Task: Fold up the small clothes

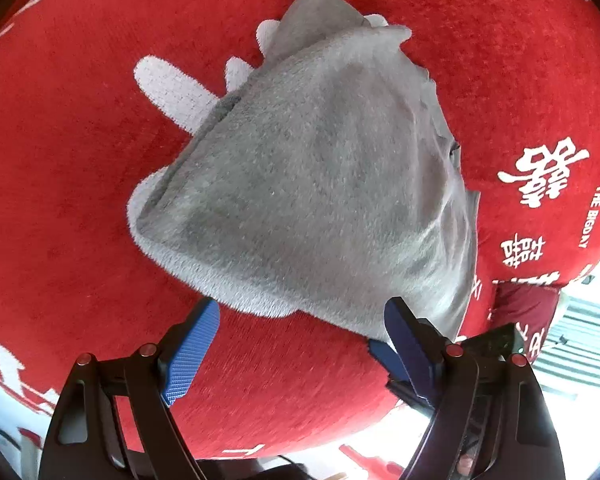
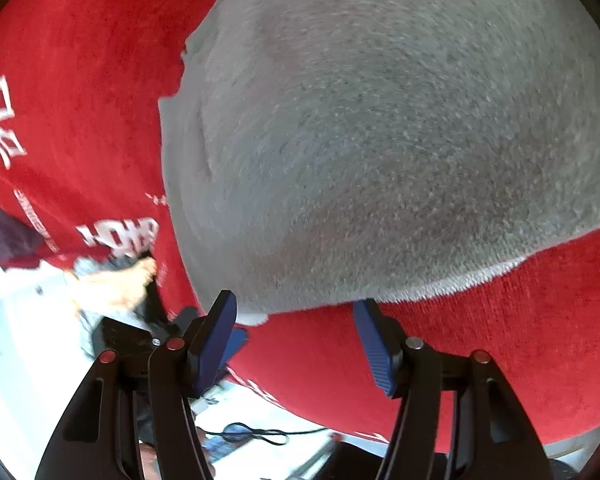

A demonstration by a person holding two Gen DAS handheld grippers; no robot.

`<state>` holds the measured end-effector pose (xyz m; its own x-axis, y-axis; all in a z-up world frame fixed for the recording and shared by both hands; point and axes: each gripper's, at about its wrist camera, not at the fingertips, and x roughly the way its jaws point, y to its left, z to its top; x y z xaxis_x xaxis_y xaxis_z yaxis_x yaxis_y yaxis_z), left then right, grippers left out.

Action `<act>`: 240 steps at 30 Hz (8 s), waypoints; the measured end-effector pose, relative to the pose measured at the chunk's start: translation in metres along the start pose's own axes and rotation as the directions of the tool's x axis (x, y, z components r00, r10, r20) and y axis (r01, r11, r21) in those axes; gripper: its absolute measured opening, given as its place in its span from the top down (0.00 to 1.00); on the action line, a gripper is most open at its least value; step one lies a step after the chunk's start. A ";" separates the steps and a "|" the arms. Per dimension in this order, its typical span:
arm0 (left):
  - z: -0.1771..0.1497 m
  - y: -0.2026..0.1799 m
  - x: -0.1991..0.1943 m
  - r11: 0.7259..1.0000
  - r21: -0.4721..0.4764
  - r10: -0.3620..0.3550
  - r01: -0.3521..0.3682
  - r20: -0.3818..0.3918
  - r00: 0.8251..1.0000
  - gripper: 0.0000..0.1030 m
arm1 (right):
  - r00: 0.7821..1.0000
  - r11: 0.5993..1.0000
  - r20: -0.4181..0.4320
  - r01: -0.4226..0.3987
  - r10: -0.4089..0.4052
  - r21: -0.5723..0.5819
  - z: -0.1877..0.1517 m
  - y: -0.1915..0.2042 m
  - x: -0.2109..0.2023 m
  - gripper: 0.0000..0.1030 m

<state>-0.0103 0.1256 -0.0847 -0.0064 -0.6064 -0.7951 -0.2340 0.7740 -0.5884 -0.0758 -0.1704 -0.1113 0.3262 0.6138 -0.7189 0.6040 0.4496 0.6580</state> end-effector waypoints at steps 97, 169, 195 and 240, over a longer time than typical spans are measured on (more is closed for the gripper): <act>-0.051 -0.151 0.034 0.245 0.694 0.207 -0.677 0.644 0.736 0.90 | 0.659 0.503 -0.231 0.257 -0.716 -0.825 0.100 0.262 0.198 0.17; -0.065 -0.174 0.102 0.655 0.678 0.364 -0.335 0.106 0.925 0.35 | 0.952 0.901 0.080 0.307 -0.296 -0.308 0.063 -0.066 -0.171 0.94; -0.095 -0.161 0.043 0.653 0.647 0.426 -0.392 0.114 0.898 0.34 | 0.918 0.907 0.175 0.384 -0.356 -0.173 -0.003 -0.043 -0.181 0.59; -0.039 -0.190 0.075 0.767 0.474 0.440 -0.432 0.101 0.892 0.00 | 0.928 0.912 0.246 0.338 -0.281 -0.234 0.163 0.004 -0.205 0.31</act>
<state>-0.0042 -0.0741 -0.0270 -0.0107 -0.1821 -0.9832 0.2845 0.9421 -0.1776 -0.0222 -0.4003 0.0024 0.3118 0.2839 -0.9068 0.4904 0.7693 0.4095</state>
